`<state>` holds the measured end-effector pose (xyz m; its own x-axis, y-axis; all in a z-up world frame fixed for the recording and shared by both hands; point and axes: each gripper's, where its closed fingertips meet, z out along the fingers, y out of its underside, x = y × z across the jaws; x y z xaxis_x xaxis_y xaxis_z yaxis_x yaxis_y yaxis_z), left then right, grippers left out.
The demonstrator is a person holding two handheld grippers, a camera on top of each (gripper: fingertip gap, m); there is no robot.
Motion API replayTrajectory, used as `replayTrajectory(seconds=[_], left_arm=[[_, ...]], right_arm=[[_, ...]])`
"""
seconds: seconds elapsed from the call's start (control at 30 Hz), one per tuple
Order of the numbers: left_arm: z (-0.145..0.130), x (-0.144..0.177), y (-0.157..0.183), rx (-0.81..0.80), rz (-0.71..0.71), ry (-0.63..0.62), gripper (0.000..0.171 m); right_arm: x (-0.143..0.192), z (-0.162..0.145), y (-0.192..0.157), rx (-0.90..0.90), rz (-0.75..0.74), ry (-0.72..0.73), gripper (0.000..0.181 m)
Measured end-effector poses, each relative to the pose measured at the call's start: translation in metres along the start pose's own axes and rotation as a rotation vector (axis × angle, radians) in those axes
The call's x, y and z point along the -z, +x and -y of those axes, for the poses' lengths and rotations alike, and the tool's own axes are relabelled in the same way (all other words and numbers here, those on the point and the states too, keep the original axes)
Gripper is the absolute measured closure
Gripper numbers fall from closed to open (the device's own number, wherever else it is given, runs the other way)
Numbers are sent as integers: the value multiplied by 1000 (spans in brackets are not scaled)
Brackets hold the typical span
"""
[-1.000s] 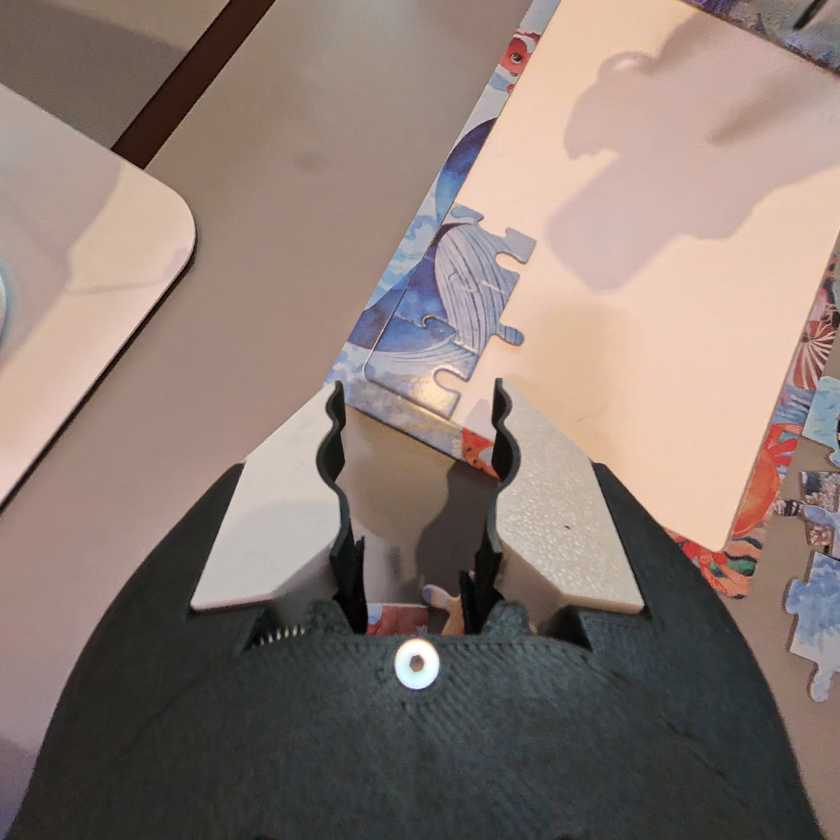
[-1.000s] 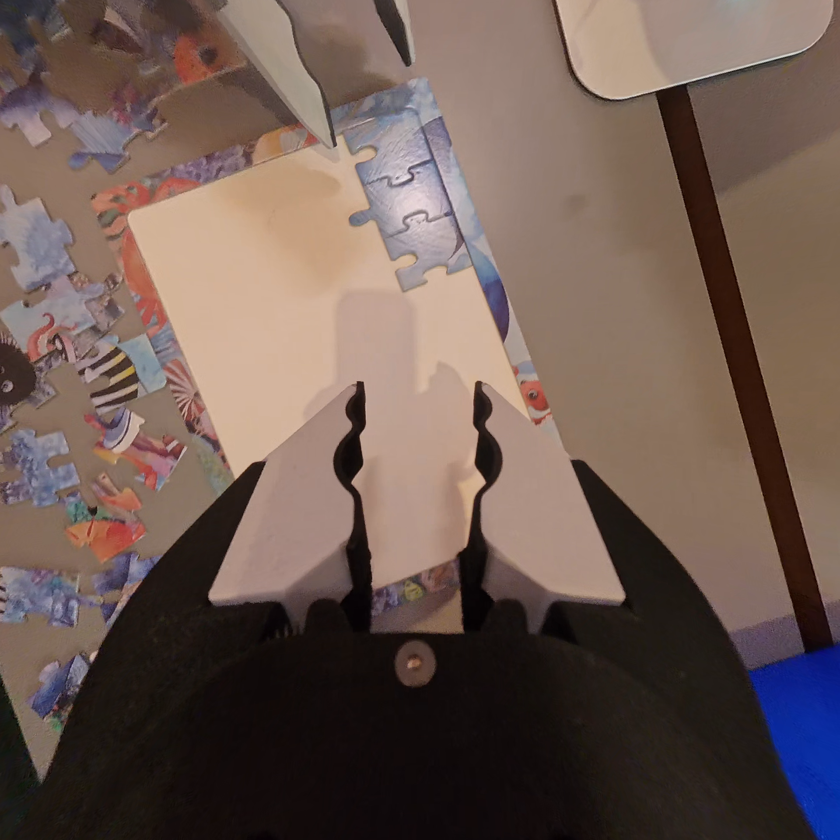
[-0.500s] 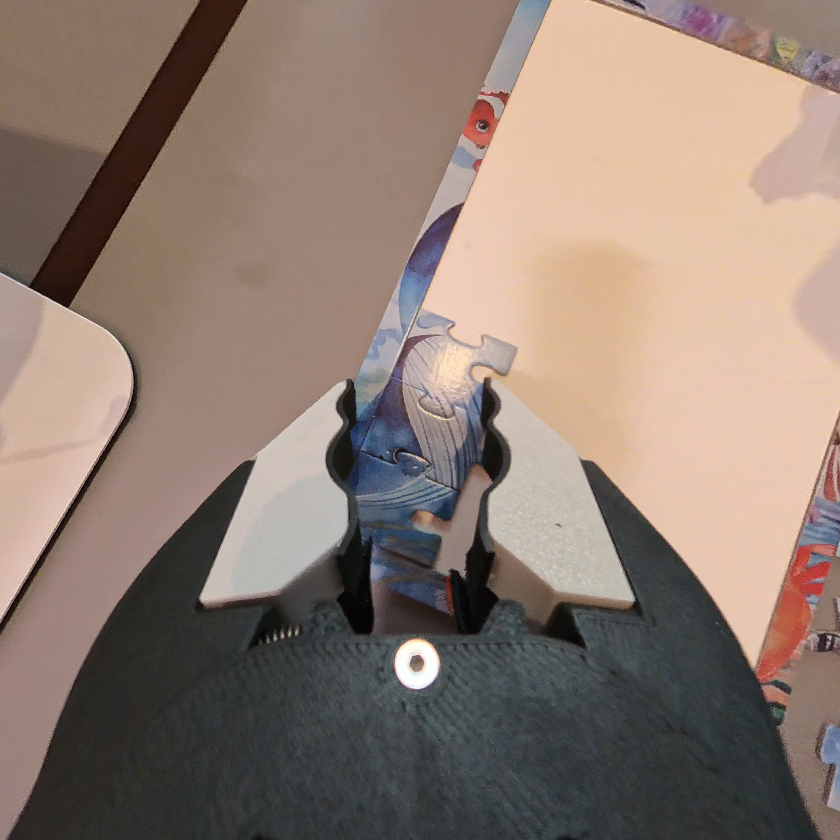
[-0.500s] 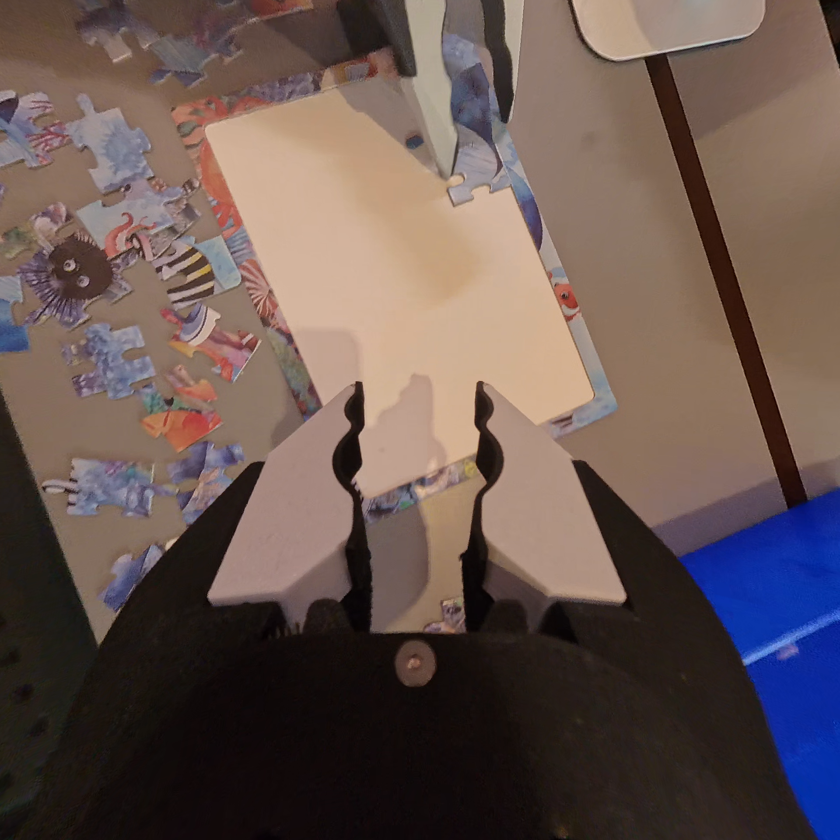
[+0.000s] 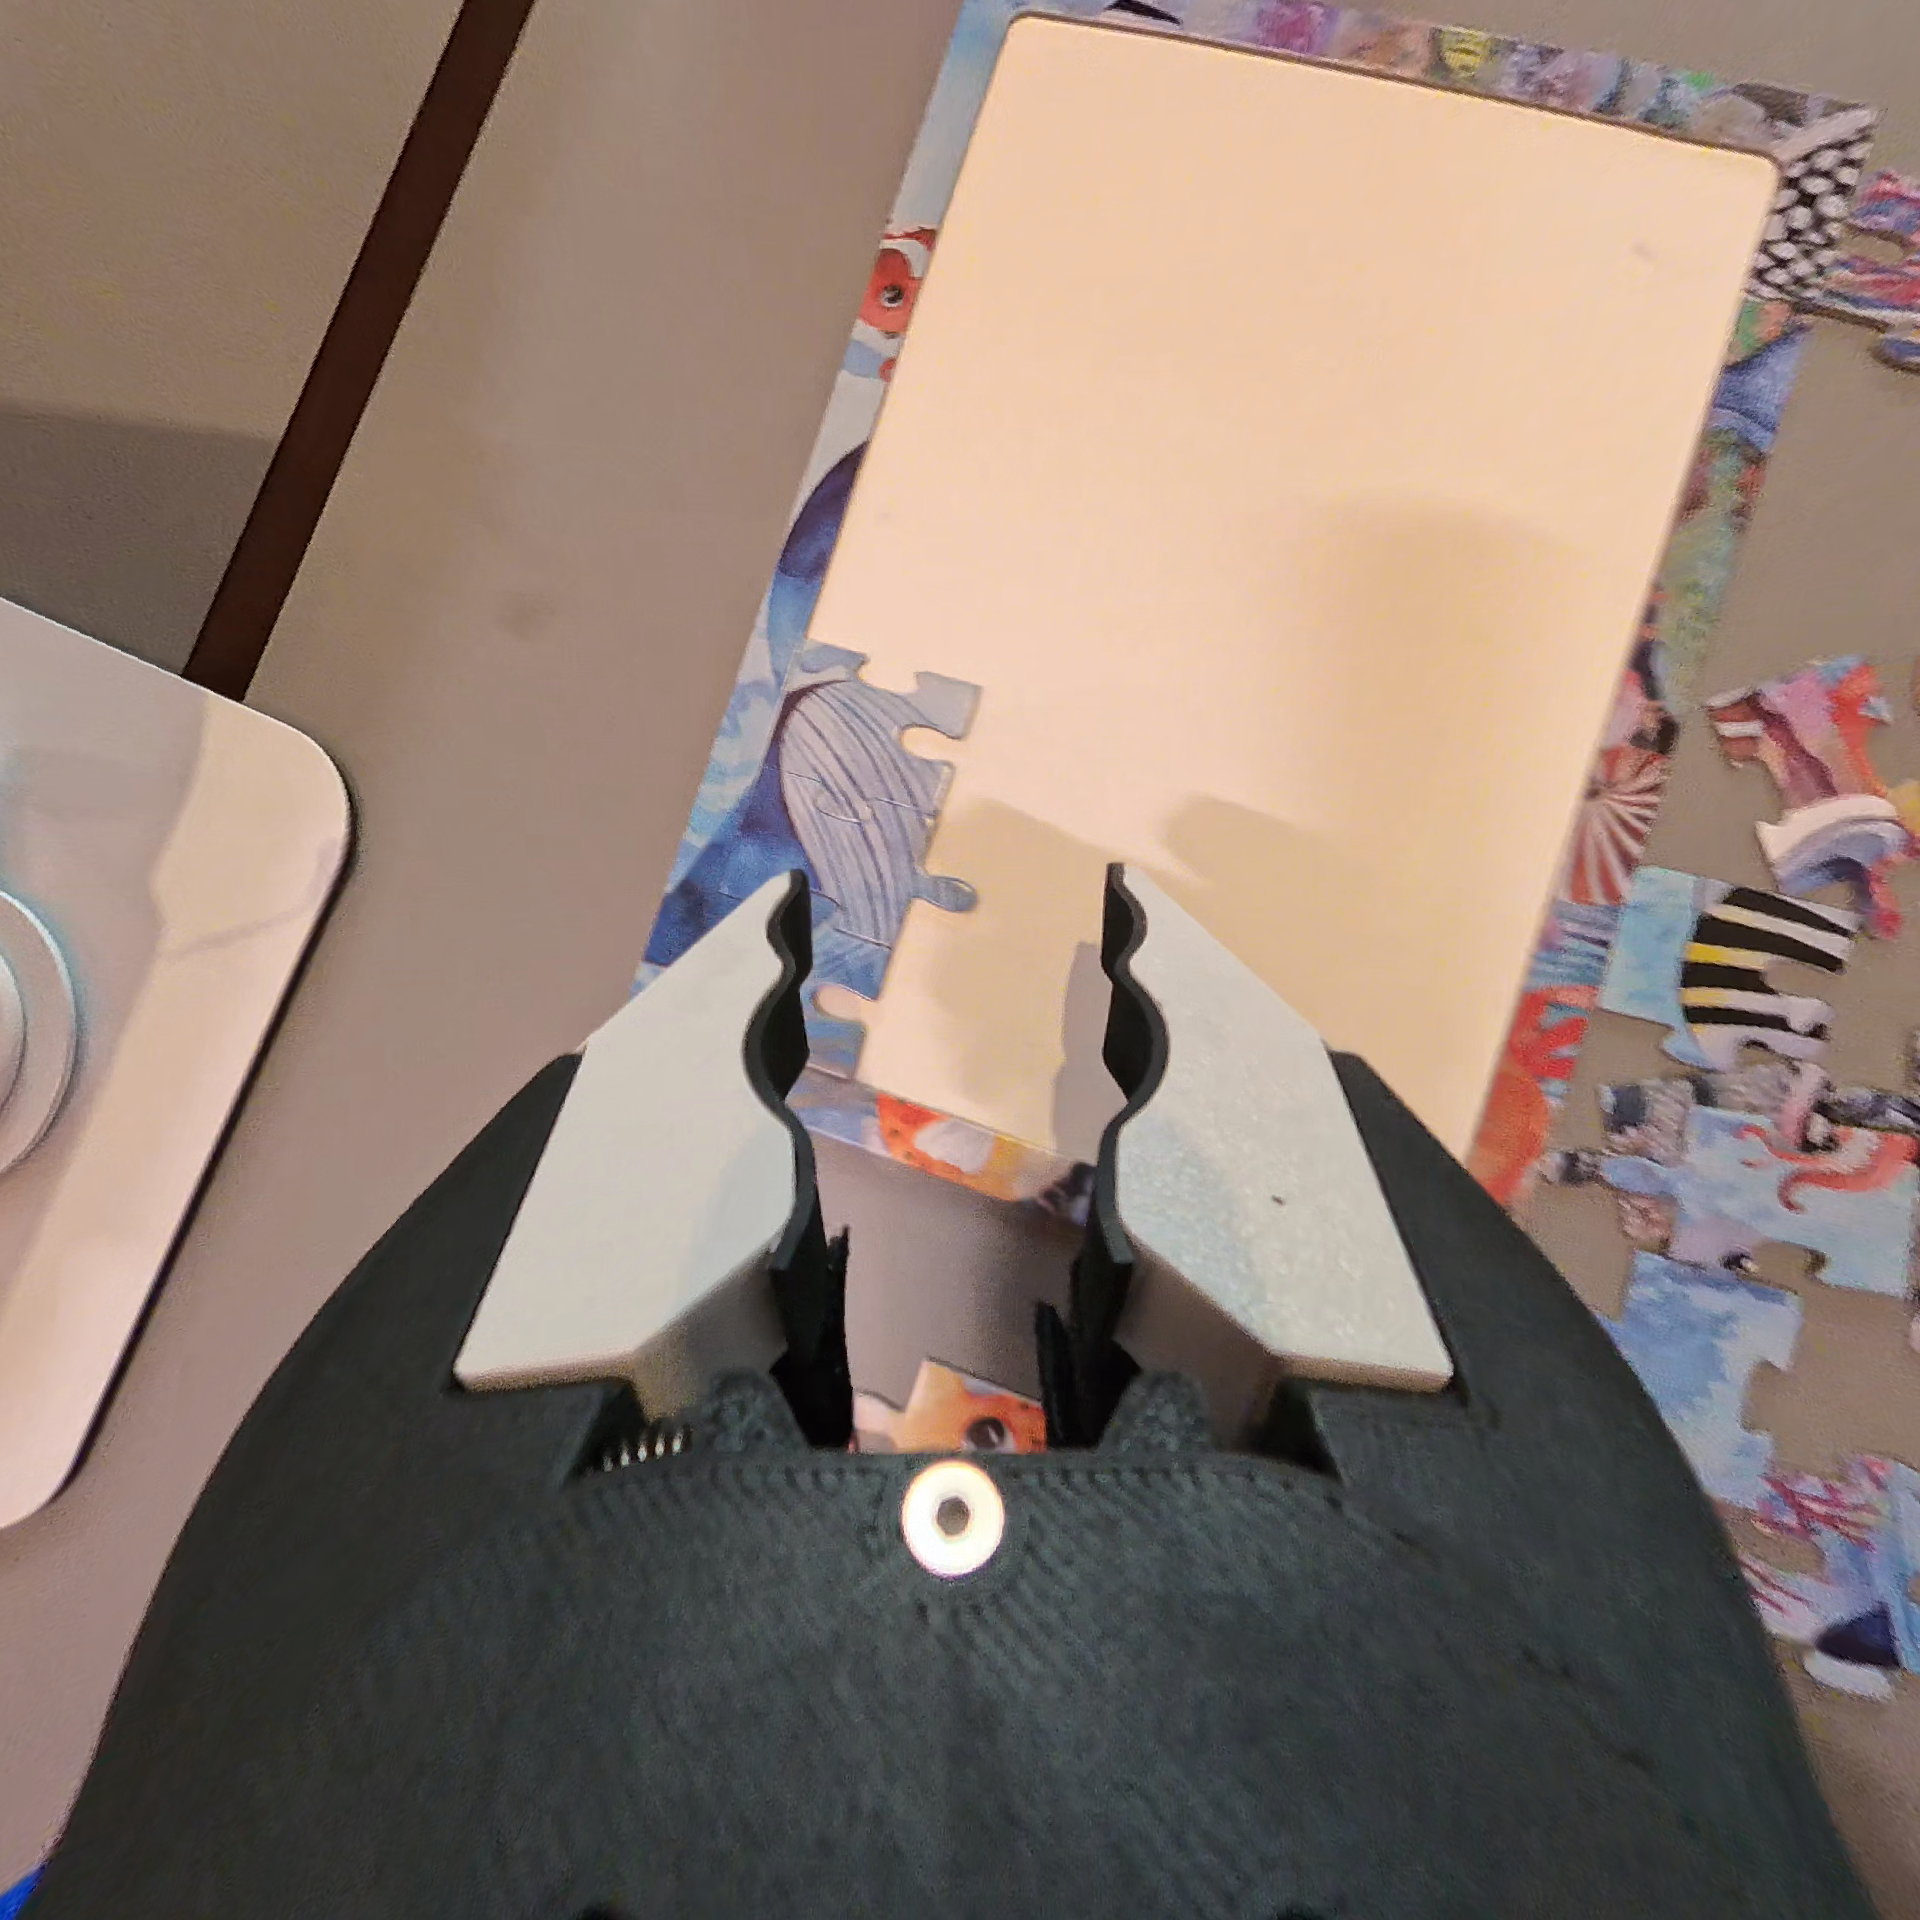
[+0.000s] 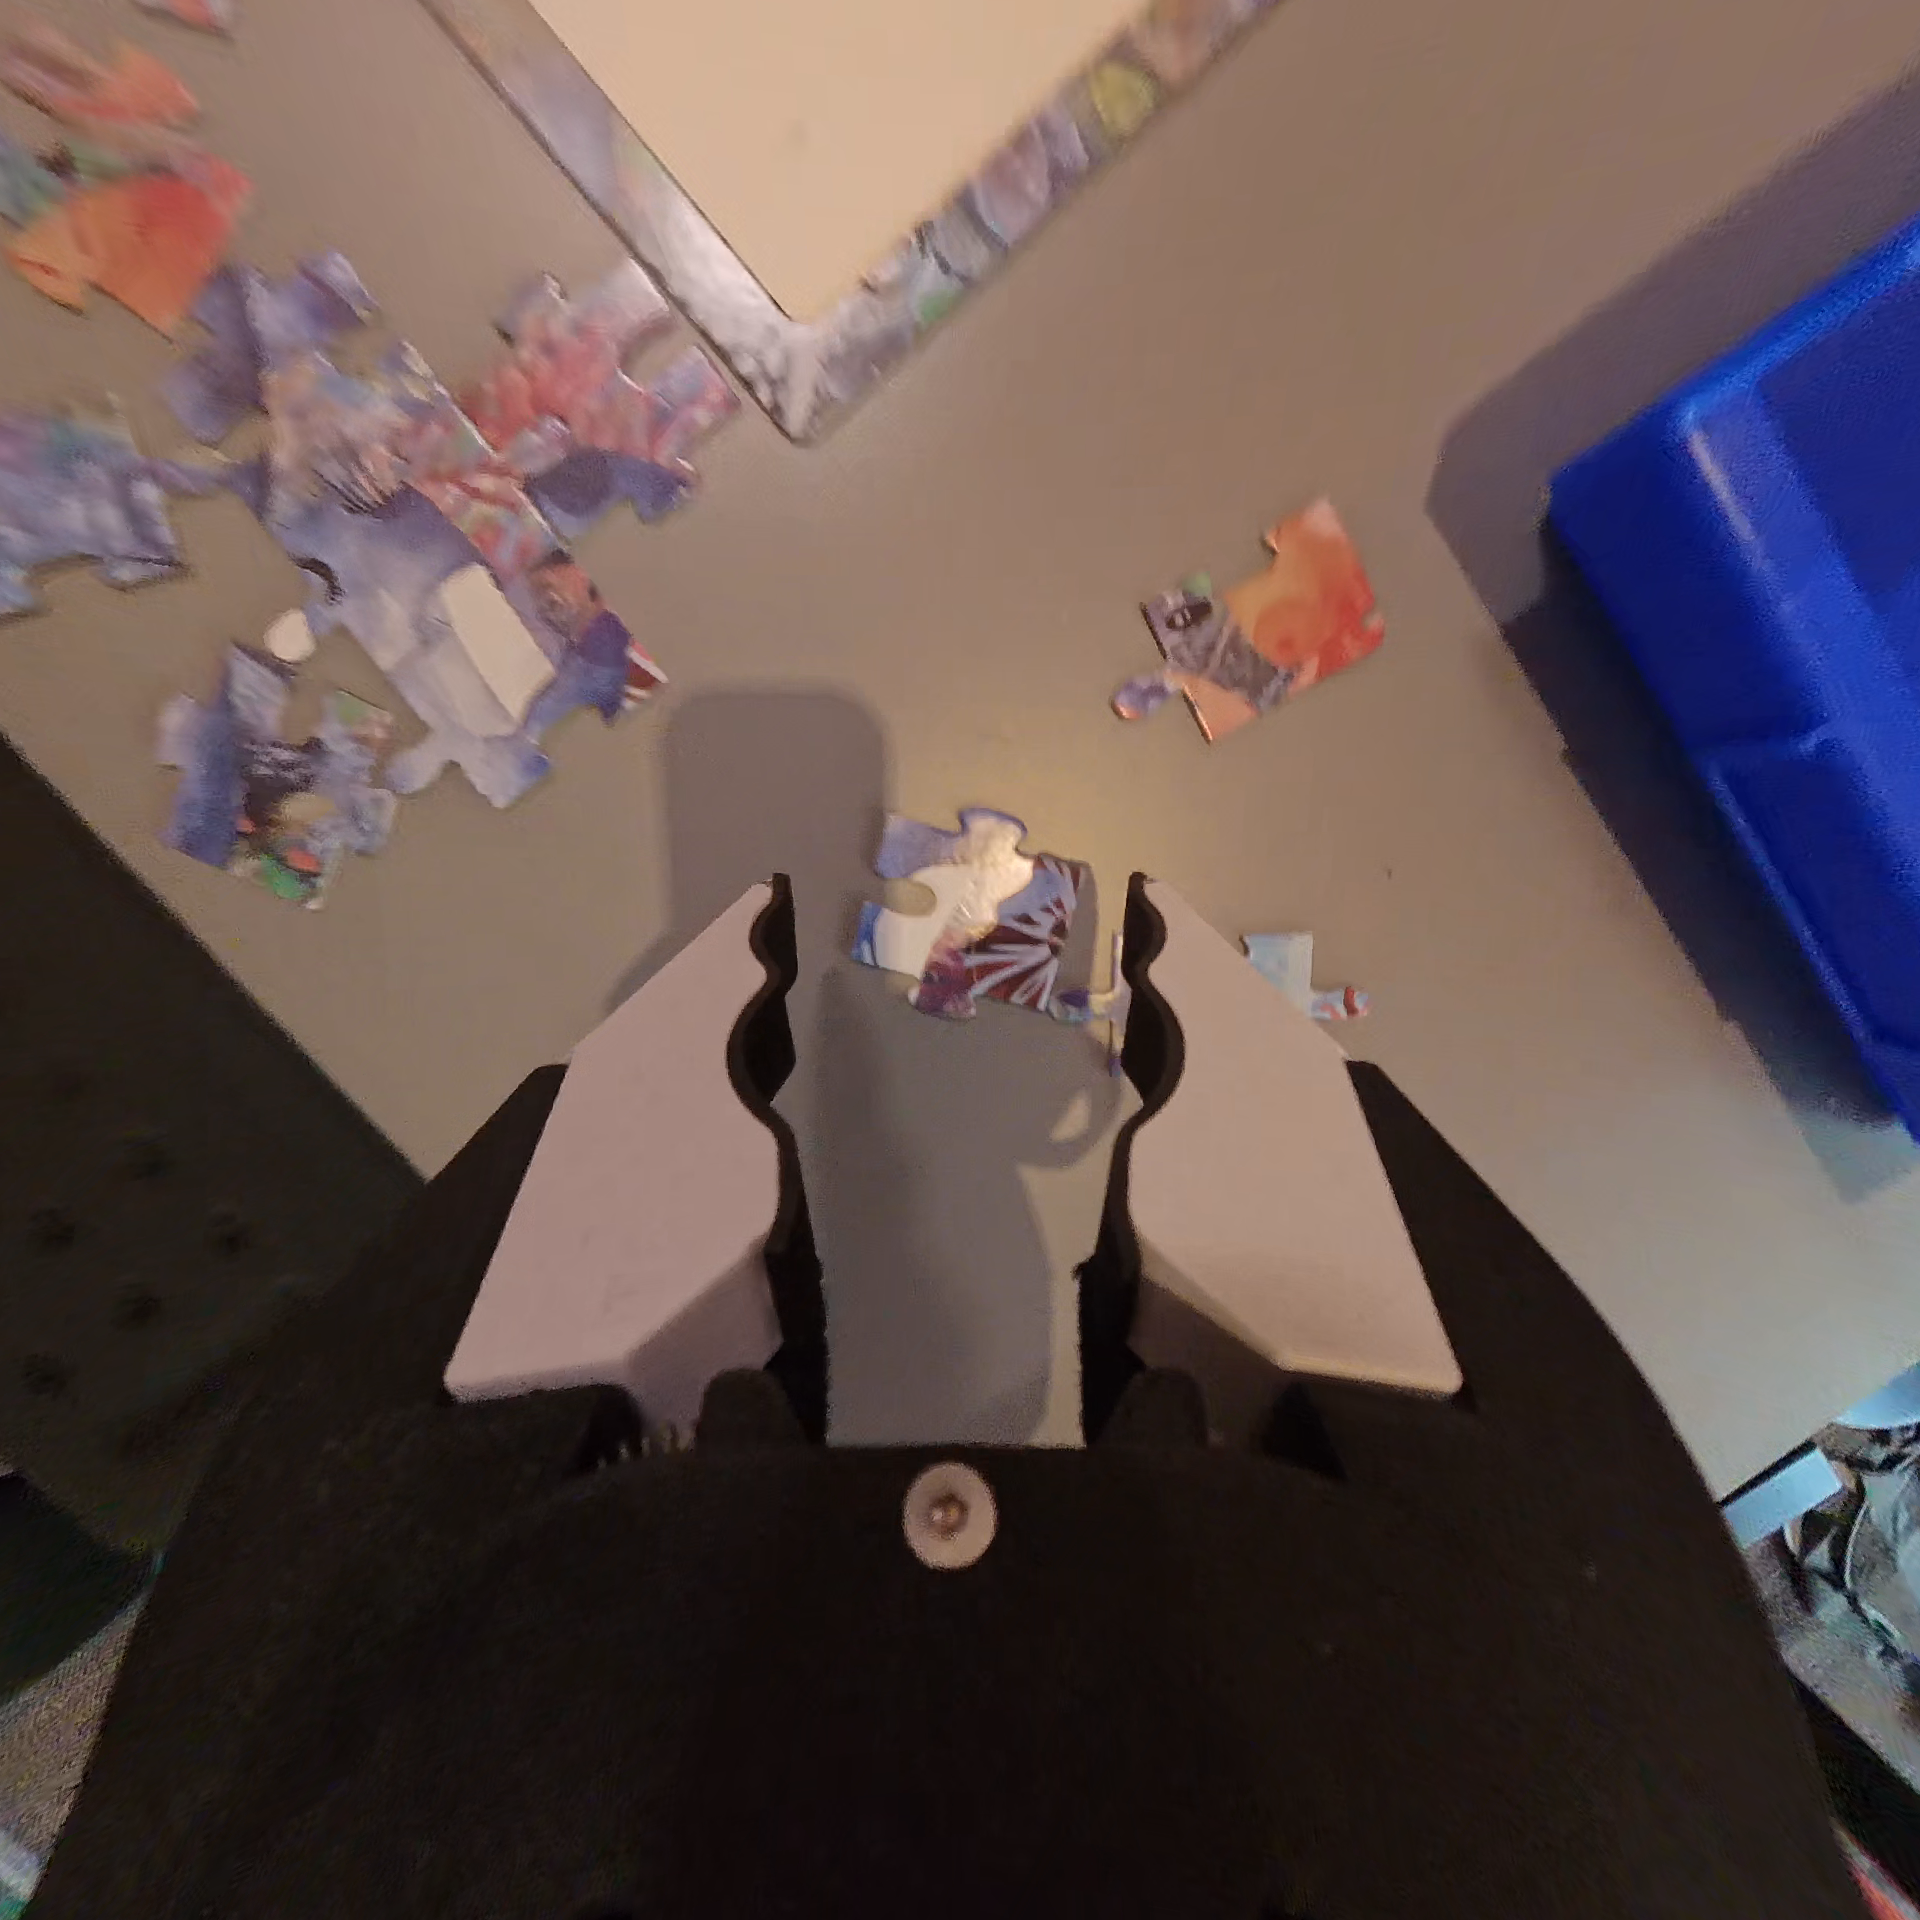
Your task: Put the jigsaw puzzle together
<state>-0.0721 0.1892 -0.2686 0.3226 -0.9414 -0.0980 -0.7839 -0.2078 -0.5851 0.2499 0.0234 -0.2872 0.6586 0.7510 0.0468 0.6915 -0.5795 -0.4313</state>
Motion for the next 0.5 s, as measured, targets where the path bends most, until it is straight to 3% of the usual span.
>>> replayTrajectory(seconds=[0.17, 0.4, 0.5], left_arm=[[-2, 21, 30, -34, 13, 5, 116], [-9, 46, 63, -38, 37, 38, 117], [-12, 48, 69, -27, 42, 52, 117]], right_arm=[[-14, 16, 21, -74, -61, 122, 121], [-48, 31, 56, -255, -87, 128, 123], [-52, 38, 60, -271, -85, 144, 138]])
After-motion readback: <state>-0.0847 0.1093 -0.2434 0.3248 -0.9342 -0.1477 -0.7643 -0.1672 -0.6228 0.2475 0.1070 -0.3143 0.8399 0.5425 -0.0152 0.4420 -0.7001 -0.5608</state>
